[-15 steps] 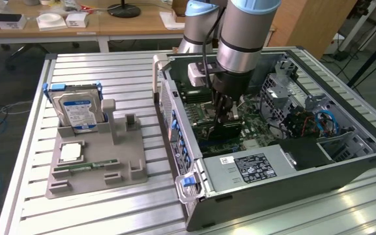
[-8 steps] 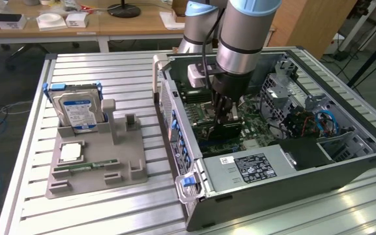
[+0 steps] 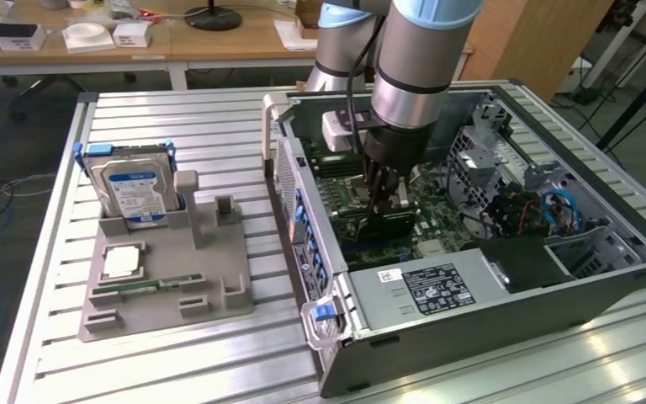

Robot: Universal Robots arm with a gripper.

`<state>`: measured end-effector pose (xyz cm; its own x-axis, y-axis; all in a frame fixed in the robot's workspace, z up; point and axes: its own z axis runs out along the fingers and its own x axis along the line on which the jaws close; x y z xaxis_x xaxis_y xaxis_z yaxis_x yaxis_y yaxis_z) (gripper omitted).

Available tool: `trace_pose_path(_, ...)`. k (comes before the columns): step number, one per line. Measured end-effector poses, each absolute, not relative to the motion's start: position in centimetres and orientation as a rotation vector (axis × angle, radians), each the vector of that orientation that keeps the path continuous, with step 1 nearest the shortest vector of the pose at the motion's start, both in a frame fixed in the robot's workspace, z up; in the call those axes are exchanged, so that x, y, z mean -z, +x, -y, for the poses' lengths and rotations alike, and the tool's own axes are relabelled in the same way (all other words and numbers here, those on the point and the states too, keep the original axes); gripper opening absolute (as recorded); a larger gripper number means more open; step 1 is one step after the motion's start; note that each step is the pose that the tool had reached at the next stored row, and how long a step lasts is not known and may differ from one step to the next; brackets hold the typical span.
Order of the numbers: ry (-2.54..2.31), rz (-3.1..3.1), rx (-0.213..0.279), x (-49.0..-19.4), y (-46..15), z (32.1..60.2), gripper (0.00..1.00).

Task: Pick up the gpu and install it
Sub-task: 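Press down on the gpu until it lock into place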

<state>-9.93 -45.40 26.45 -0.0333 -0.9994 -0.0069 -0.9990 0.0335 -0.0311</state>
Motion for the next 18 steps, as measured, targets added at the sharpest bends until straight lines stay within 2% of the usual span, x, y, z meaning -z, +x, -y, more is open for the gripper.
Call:
trace_pose_path(6, -2.164, -2.238, 0.026, -26.4, -9.9, 45.4, 0.11)
trace_pose_path(11, -2.164, -2.237, 0.023, -28.5, -10.1, 45.4, 0.11)
trace_pose_path(18, -2.168, -2.242, 0.012, -29.4, -12.9, 45.4, 0.11)
